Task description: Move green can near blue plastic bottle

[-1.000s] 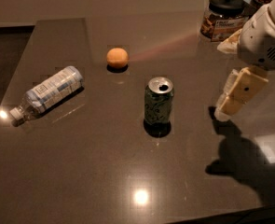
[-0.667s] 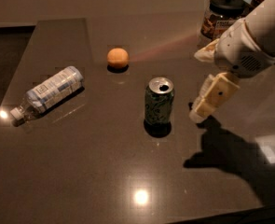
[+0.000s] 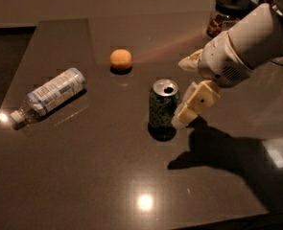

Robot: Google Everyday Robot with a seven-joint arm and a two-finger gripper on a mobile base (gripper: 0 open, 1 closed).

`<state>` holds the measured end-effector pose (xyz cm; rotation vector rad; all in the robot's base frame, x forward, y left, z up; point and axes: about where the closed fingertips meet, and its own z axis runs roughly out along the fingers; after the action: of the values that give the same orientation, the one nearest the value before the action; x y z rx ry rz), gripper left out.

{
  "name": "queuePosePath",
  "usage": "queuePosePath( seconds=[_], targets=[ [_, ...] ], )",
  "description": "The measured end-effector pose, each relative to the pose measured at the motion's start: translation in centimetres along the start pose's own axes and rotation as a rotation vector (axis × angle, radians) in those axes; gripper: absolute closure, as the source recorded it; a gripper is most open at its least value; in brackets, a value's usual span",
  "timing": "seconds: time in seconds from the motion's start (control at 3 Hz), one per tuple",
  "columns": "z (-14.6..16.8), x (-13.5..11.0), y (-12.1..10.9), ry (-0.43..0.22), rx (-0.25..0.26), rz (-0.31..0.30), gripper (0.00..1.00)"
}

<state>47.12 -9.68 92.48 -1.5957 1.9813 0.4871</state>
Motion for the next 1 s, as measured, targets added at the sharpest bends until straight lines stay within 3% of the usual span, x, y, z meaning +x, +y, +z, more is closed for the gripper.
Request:
queuePosePath(
  seconds=[0.33, 0.67, 1.0],
  targets=[
    [0.8, -0.7, -0.3, -0.021, -0.003, 0.006, 0.04],
    [1.2, -1.2, -0.8, -0.034, -0.007, 0.012, 0.22],
    [2.0, -1.6, -1.1, -0.046, -0.028, 0.02, 0.53]
  ],
)
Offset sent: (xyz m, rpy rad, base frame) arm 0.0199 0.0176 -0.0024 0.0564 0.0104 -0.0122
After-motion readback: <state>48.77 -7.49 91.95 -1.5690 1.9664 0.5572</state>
